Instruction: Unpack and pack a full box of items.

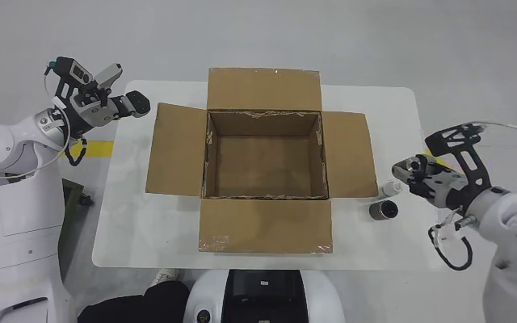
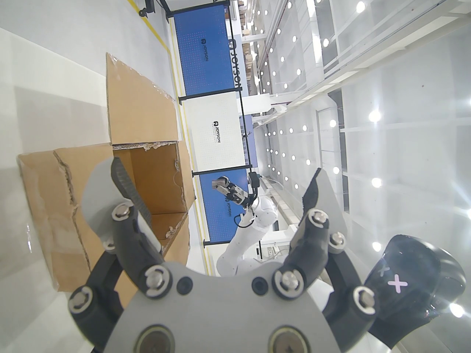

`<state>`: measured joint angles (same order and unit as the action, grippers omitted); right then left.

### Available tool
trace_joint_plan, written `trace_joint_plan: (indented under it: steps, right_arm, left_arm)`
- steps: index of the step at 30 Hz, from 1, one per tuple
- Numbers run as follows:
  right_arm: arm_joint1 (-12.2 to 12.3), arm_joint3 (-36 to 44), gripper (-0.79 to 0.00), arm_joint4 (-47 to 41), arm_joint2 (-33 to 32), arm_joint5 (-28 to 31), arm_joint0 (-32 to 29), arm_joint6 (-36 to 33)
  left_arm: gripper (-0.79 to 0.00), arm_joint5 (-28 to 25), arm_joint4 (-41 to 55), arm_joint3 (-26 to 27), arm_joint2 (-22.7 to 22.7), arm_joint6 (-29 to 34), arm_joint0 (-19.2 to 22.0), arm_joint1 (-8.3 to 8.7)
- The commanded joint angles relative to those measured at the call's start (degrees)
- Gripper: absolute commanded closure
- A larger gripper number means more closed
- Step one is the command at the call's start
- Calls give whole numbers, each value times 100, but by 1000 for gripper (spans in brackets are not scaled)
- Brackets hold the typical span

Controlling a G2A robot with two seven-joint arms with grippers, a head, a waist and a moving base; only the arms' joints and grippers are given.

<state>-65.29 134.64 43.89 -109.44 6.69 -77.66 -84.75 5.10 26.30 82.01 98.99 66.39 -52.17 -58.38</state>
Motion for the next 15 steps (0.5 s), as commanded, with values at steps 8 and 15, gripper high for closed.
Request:
trace_joint_plan:
  steps: [8,15]
  right_arm:
    - [59,0,0,-346,-553,193,-722,203]
    - [91,0,0,-417,-712,114,-1198,382]
  left_arm:
    - [-785,0,0,0,0,0,0,0]
    - [-785,0,0,0,0,0,0,0]
